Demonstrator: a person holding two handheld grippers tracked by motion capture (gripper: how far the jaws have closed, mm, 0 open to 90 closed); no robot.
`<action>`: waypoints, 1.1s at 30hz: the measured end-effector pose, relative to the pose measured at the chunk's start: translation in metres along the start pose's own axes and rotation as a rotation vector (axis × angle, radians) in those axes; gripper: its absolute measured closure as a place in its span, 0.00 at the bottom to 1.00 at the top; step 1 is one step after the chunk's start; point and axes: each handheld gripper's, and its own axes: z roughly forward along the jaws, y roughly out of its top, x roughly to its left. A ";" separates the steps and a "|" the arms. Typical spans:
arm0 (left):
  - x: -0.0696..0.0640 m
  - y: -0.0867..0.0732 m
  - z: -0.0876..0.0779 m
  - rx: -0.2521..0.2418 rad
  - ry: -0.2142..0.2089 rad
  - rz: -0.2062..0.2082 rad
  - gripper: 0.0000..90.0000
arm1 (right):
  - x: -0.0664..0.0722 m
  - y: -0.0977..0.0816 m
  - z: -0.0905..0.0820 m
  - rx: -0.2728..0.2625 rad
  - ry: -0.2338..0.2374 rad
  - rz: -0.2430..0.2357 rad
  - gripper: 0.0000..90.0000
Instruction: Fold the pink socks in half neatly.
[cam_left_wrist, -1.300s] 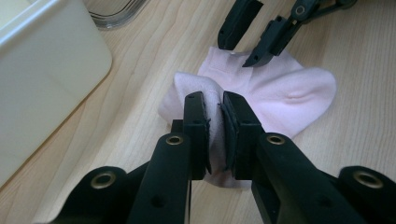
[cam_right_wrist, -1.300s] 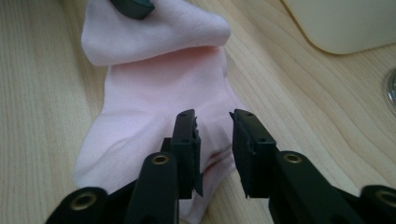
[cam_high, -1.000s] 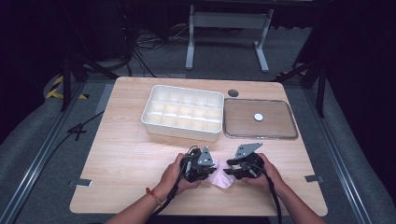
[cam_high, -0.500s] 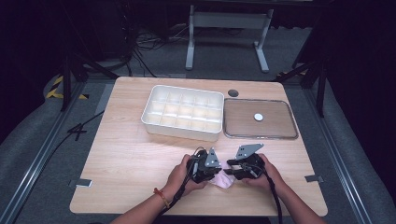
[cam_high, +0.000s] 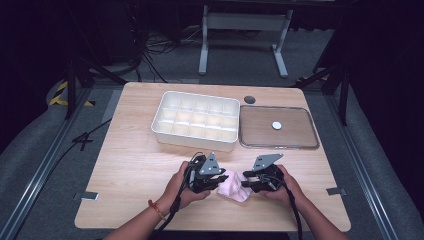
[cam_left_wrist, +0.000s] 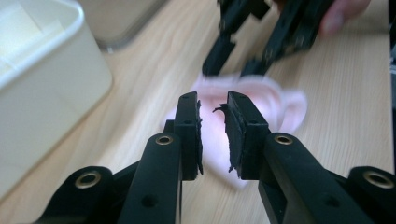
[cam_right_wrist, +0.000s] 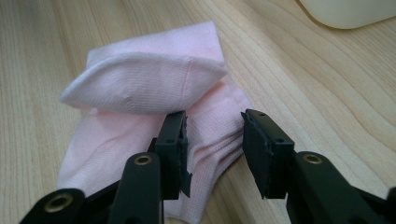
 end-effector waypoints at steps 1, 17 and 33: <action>0.000 -0.004 0.002 0.007 -0.006 -0.001 0.84 | 0.000 0.000 0.000 0.000 0.000 0.000 0.67; -0.008 -0.035 0.033 0.041 -0.033 0.012 0.82 | -0.001 0.004 -0.018 -0.066 -0.029 0.015 0.66; -0.006 -0.037 0.035 0.038 -0.038 -0.010 0.78 | 0.035 0.032 -0.019 -0.127 0.004 -0.104 0.87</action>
